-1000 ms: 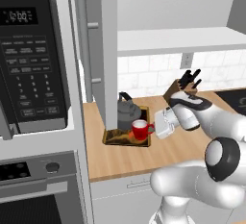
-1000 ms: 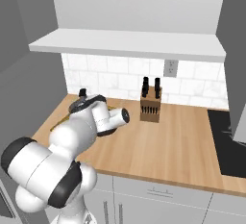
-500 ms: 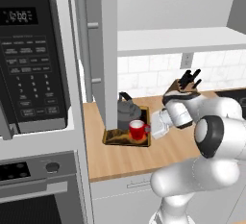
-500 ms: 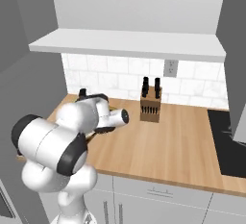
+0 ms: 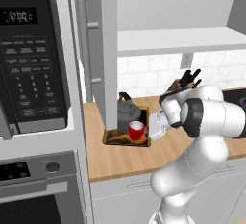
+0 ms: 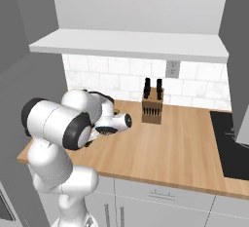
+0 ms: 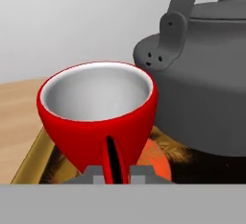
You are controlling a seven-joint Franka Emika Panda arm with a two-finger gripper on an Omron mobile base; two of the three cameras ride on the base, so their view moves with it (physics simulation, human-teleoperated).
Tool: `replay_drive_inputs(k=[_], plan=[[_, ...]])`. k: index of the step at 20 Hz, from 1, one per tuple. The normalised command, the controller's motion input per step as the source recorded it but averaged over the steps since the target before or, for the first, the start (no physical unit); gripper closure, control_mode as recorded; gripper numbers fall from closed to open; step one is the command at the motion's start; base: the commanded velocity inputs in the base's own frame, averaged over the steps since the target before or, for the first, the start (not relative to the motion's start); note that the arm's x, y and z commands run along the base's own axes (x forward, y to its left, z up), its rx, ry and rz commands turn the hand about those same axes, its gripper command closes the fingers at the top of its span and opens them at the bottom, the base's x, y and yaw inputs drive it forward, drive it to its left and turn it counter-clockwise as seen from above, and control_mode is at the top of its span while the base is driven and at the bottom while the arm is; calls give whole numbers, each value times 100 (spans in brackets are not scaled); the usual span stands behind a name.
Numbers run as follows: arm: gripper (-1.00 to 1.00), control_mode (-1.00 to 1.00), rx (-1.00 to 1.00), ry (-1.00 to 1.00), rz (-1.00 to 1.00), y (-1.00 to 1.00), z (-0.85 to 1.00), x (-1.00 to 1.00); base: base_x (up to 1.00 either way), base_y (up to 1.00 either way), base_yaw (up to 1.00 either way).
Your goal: Pick the kettle from the counter and place it on the tray. Then pick the mug from the cabinet and place it on the tray. Then close the cabinet doors.
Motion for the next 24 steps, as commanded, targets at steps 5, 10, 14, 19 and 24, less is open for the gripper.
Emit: replay_drive_inputs(k=[5, 10, 14, 19, 24], plan=[[100, -100, 0, 0, 0, 0, -23, 1, 0, 0, 0], [-100, -100, 0, 0, 0, 3, 6, 0, 0, 0, 0], [-100, -100, 0, 0, 0, 11, 31, 0, 0, 0, 0], [-100, -100, 0, 0, 0, 13, 35, 0, 0, 0, 0], [-100, -100, 0, -1, 0, 7, 48, -20, 0, 0, 0]])
